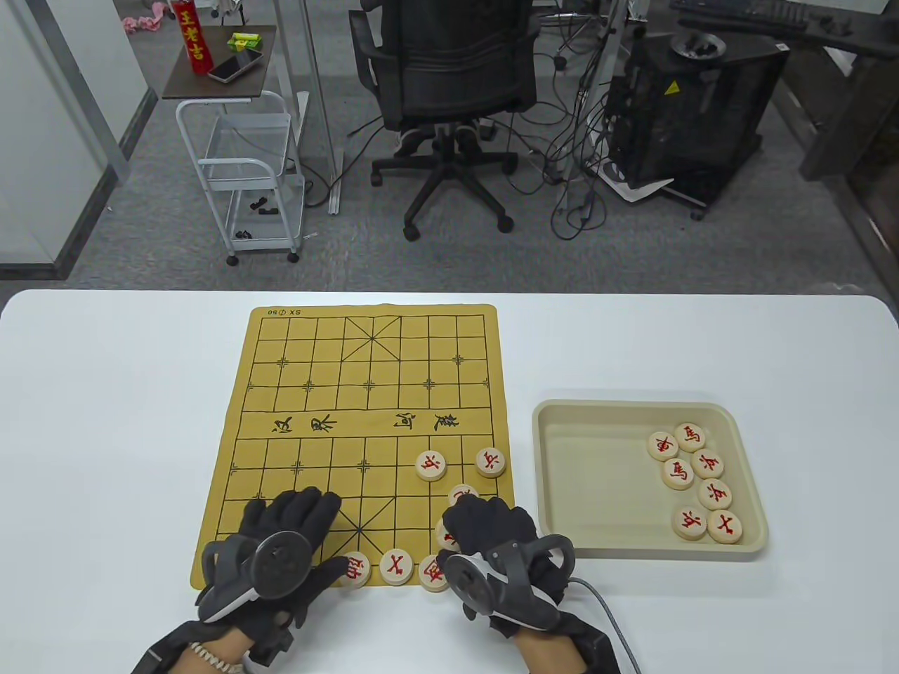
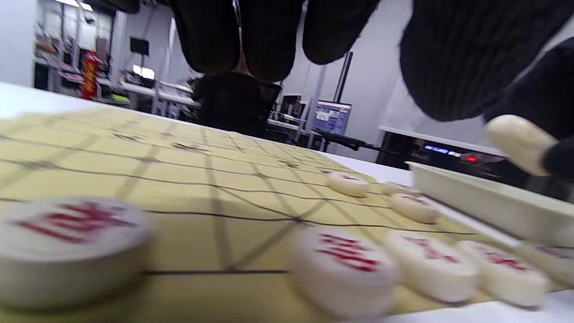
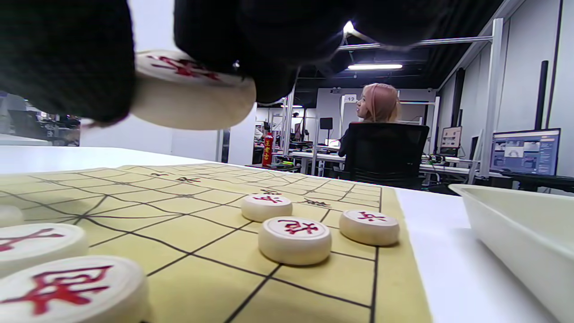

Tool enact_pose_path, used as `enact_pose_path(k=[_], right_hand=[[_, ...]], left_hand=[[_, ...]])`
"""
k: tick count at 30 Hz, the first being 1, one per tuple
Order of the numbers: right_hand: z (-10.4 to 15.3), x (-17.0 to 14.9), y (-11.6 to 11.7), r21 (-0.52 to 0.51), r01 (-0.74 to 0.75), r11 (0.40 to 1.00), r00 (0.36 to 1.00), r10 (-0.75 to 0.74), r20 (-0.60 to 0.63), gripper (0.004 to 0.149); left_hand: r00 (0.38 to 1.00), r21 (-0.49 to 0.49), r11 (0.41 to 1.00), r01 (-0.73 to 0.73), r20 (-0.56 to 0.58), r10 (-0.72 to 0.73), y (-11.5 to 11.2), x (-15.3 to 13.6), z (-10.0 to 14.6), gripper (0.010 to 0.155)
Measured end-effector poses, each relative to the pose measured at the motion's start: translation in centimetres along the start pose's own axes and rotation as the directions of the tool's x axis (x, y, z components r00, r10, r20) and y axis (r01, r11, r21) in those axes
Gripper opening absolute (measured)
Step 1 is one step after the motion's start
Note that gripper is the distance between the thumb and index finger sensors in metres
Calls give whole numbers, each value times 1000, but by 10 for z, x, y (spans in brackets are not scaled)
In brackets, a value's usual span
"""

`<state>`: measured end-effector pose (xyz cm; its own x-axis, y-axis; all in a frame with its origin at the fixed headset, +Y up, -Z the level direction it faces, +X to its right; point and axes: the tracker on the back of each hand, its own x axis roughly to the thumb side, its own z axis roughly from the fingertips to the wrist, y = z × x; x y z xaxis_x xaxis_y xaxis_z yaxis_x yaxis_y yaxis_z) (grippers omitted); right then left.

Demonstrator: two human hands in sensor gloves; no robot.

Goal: Set up Chinese chess pieces

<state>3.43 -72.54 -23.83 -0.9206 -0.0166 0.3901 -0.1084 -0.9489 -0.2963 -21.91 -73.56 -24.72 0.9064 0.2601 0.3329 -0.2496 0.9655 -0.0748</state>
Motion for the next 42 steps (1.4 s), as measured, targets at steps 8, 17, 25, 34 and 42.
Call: enact_pose_path(k=[8,17,25,34,42], right_hand=[[5,11,-1,-7,8,1000,999,-7,45,67],[7,14,1,-18,2,1000,998,-1,62,68],[9,-16,5,105,6,995,999,-2,-37,77],[7,-40,14,189,12,982,990,15,-138,83],[7,-41,13,188,17,982,990,10,-142,82]], left_hand=[[946,-111,941,-320,9,323,-24,51,-41,81],[873,-106,867,-488,-62,484,-38,57,-55,64],[913,14,926,-378,-161,375,0,4,-46,60],[828,12,986,-167,-541,147,22,-101,-48,60],[763,-103,978,-183,-642,76,1,-141,-57,59]])
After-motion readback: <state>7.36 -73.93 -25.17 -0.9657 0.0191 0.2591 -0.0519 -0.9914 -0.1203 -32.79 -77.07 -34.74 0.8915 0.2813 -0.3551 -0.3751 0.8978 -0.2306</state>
